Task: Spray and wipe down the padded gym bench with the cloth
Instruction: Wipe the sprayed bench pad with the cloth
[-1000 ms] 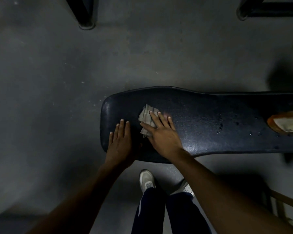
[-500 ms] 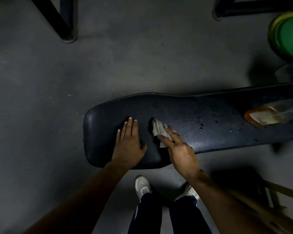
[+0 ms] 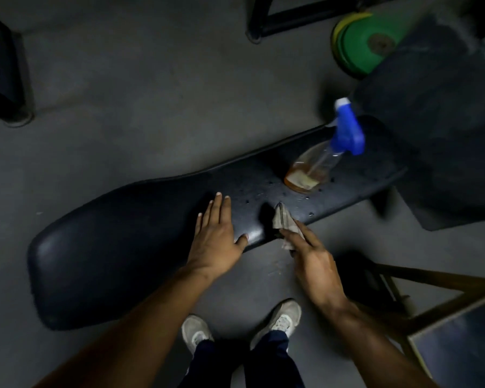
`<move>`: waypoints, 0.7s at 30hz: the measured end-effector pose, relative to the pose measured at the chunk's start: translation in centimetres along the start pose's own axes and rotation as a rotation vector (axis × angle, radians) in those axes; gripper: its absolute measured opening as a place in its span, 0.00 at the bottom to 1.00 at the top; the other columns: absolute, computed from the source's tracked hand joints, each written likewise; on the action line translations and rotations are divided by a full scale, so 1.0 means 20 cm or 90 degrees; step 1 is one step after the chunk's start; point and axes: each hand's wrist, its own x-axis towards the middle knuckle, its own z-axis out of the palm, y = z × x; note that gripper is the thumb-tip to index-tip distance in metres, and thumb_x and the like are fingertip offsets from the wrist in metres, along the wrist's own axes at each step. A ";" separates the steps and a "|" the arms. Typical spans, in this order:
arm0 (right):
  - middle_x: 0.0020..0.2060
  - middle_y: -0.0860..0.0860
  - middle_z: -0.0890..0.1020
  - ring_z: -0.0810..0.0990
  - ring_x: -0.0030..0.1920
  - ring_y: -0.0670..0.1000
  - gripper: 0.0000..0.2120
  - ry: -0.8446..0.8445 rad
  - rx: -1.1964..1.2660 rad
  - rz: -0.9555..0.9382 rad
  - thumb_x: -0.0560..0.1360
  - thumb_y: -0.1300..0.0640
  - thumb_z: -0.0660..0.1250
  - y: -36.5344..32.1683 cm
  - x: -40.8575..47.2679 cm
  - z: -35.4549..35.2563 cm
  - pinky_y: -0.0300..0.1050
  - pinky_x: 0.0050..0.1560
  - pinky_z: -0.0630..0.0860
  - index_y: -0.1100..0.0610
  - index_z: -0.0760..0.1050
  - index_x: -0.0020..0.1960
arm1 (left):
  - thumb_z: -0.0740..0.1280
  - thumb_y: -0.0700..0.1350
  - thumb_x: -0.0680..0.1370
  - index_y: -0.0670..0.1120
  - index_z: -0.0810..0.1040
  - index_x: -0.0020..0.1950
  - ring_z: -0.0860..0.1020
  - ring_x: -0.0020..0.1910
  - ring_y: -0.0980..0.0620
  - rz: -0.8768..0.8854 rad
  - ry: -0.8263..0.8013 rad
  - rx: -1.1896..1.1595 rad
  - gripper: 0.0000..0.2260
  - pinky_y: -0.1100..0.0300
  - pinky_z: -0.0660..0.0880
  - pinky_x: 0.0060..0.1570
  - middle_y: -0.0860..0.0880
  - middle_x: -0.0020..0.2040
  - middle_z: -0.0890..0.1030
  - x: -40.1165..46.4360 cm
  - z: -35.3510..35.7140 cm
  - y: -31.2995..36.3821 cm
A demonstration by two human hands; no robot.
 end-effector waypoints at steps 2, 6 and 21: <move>0.81 0.44 0.63 0.71 0.76 0.53 0.30 0.023 0.021 0.015 0.77 0.66 0.64 0.11 -0.01 -0.10 0.54 0.71 0.76 0.43 0.72 0.75 | 0.67 0.58 0.77 0.47 0.44 0.81 0.46 0.80 0.49 0.019 0.006 -0.014 0.43 0.49 0.46 0.78 0.49 0.82 0.42 0.07 0.02 0.16; 0.80 0.45 0.65 0.70 0.77 0.51 0.27 0.071 0.059 0.020 0.79 0.62 0.63 0.31 0.01 -0.26 0.52 0.74 0.73 0.42 0.72 0.74 | 0.71 0.56 0.75 0.45 0.48 0.81 0.50 0.80 0.47 0.058 0.021 -0.078 0.44 0.54 0.50 0.77 0.47 0.82 0.48 0.22 0.03 0.44; 0.75 0.49 0.74 0.75 0.72 0.49 0.27 0.199 0.130 -0.003 0.77 0.71 0.66 0.44 0.20 -0.40 0.26 0.71 0.62 0.49 0.77 0.71 | 0.77 0.51 0.68 0.48 0.78 0.56 0.81 0.52 0.51 0.148 0.056 -0.241 0.19 0.49 0.77 0.57 0.51 0.52 0.82 0.57 -0.07 0.80</move>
